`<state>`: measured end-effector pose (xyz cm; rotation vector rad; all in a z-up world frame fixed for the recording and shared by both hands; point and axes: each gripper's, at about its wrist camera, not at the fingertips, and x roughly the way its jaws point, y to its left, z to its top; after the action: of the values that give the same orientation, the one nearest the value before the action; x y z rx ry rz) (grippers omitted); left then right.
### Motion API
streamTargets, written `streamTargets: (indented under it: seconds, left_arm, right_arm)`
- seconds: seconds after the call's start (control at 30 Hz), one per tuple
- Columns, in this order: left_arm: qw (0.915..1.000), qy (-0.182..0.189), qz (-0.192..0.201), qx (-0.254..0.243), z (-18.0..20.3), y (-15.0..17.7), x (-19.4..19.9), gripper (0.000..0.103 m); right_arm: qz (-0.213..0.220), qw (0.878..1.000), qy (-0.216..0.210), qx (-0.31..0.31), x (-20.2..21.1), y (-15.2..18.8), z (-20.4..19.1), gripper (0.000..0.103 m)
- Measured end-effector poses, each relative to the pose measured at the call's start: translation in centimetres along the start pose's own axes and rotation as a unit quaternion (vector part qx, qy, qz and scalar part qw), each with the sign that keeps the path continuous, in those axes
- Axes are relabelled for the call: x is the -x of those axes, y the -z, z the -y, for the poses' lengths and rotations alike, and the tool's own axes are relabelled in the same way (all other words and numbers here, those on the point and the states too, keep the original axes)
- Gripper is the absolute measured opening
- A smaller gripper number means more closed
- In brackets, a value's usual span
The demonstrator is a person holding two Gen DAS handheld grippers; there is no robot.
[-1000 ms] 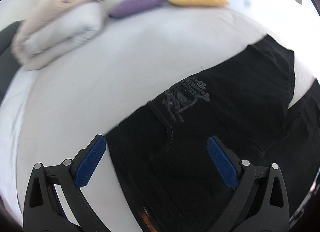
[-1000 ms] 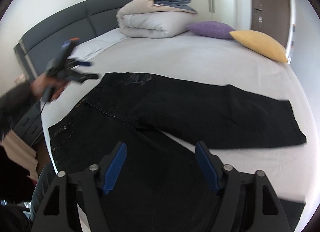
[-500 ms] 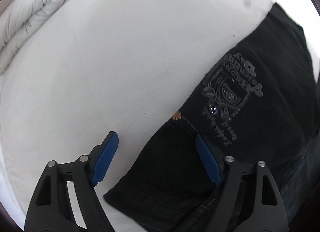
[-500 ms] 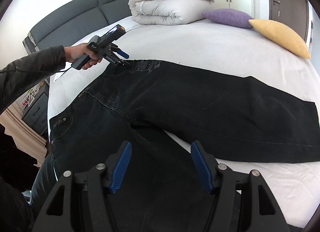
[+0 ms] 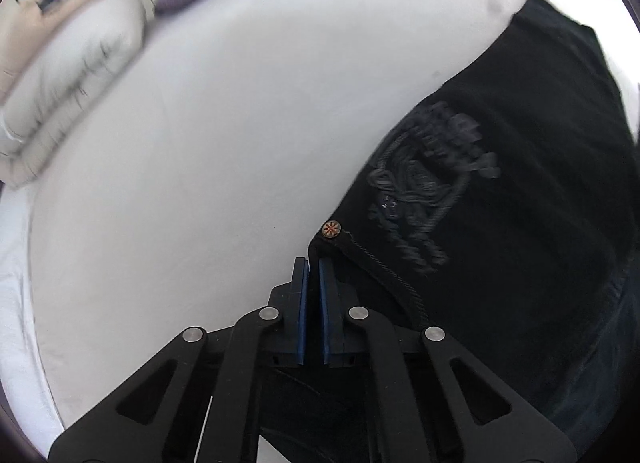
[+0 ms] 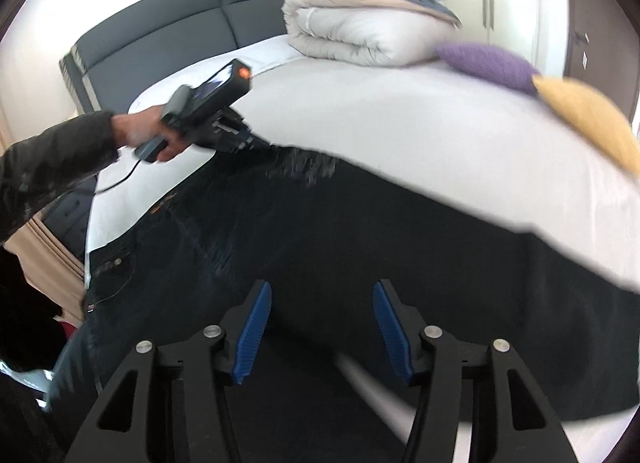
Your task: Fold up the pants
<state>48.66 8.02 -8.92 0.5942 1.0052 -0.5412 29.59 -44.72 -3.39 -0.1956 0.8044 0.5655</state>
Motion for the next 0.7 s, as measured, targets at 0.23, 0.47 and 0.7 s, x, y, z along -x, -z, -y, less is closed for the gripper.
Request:
streamTargets:
  seconds: [0.23, 0.47, 0.7]
  left_arm:
    - [0.9952, -0.045, 0.086, -0.013, 1.7, 1.5, 5.1, 0.004]
    - [0.9894, -0.072, 0.124, -0.022, 6.5, 5.2, 9.2, 0.004]
    - [0.9883, -0.067, 0.136, -0.013, 7.7, 7.2, 10.6, 0.004]
  right_arm:
    - [-0.021, 0.997, 0.017, 0.076, -5.5, -7.1, -0.1, 0.057]
    - [-0.081, 0.981, 0.048, 0.171, -11.5, -10.5, -1.0, 0.057]
    - [-0.133, 0.969, 0.041, 0.204, -14.4, -10.7, -1.5, 0.029]
